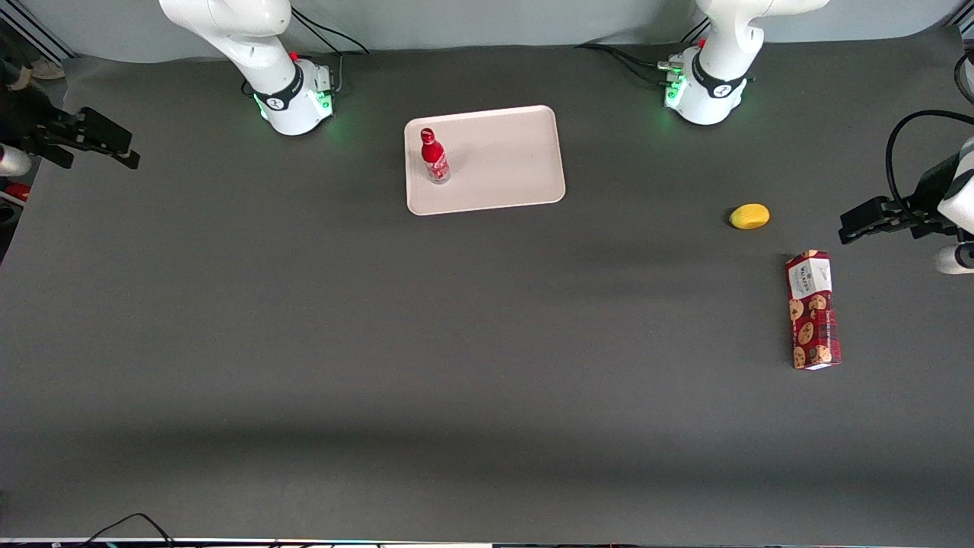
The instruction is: Place coke bottle on tray
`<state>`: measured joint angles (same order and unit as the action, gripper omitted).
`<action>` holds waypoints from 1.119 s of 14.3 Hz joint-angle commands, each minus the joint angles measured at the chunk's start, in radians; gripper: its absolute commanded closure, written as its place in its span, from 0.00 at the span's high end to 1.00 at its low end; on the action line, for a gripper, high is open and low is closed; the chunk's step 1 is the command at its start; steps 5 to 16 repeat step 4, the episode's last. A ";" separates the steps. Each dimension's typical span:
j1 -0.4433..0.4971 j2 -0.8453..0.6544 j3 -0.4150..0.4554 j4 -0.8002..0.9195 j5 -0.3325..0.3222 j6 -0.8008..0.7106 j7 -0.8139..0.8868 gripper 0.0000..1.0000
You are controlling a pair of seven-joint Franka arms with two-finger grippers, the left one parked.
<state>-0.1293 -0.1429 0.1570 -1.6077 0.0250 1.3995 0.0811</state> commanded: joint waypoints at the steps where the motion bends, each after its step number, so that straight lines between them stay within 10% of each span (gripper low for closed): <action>1: 0.100 0.019 -0.062 0.061 -0.014 0.003 0.083 1.00; 16: 0.192 0.032 -0.164 0.089 -0.010 0.001 0.088 1.00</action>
